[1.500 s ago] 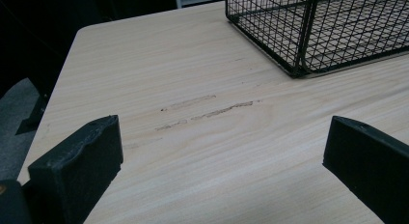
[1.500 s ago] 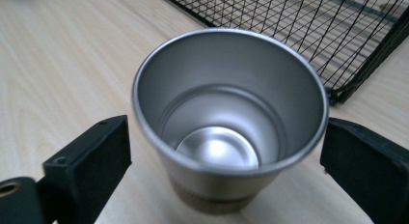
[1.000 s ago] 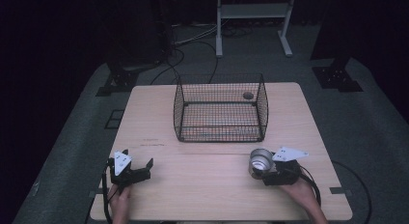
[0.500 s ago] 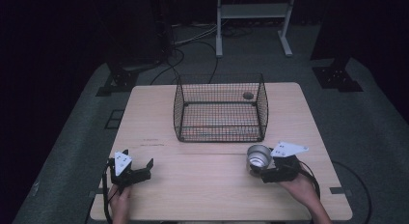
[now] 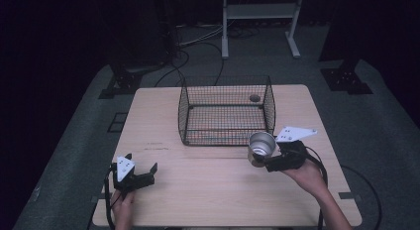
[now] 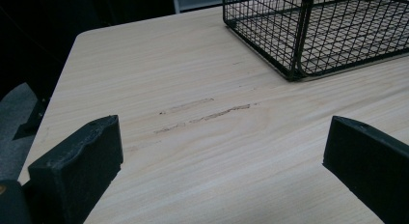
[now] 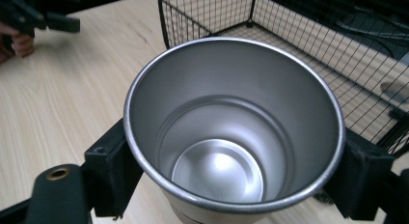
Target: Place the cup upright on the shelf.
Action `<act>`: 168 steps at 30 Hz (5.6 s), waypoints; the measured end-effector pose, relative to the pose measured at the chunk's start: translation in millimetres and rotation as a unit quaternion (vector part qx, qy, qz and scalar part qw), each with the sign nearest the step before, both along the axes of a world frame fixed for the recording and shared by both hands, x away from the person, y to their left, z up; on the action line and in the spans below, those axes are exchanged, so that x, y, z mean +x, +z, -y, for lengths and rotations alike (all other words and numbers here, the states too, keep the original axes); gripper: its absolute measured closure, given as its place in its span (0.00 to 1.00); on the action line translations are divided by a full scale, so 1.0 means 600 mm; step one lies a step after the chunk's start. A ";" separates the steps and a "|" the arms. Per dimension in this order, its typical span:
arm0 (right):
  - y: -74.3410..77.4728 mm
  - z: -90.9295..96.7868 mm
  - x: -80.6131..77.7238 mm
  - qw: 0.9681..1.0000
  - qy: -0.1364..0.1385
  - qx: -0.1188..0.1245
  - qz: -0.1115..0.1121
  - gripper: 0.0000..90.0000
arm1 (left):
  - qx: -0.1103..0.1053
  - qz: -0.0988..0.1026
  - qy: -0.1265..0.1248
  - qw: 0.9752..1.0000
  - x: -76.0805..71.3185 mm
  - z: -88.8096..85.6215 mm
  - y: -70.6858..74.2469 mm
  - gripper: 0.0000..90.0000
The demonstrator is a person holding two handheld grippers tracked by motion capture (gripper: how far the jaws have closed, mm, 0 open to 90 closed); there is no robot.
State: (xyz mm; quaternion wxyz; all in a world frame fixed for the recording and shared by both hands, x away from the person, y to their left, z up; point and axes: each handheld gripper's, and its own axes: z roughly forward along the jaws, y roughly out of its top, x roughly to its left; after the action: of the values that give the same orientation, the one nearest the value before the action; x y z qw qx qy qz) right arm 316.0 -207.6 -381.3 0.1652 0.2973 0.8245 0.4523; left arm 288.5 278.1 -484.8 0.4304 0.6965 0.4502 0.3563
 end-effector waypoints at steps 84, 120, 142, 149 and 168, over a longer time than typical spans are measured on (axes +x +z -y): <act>0.092 -0.166 0.296 0.998 -0.026 -0.045 -0.046 0.20 | -0.011 0.004 0.000 1.000 -0.001 -0.006 0.001 0.00; -0.033 -0.182 0.369 0.985 -0.066 -0.100 -0.124 0.20 | -0.037 0.009 0.003 0.999 -0.002 -0.015 0.002 0.00; -0.054 -0.191 0.376 0.981 -0.059 -0.137 -0.127 0.19 | -0.046 0.010 0.006 0.999 -0.002 -0.017 0.002 0.00; -0.055 -0.194 0.375 0.980 -0.053 -0.141 -0.130 0.19 | -0.048 0.009 0.007 0.999 -0.002 -0.017 0.002 0.00; -0.047 -0.182 0.370 0.979 -0.053 -0.146 -0.135 0.14 | -0.048 0.011 0.005 0.999 -0.002 -0.017 0.002 0.00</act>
State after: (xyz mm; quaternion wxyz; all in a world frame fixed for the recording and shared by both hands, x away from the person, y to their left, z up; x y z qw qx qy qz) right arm 537.9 -98.2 -409.7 0.1181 0.3713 0.8795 0.2733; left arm 287.3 288.5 -483.4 0.4664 0.6689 0.4658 0.3438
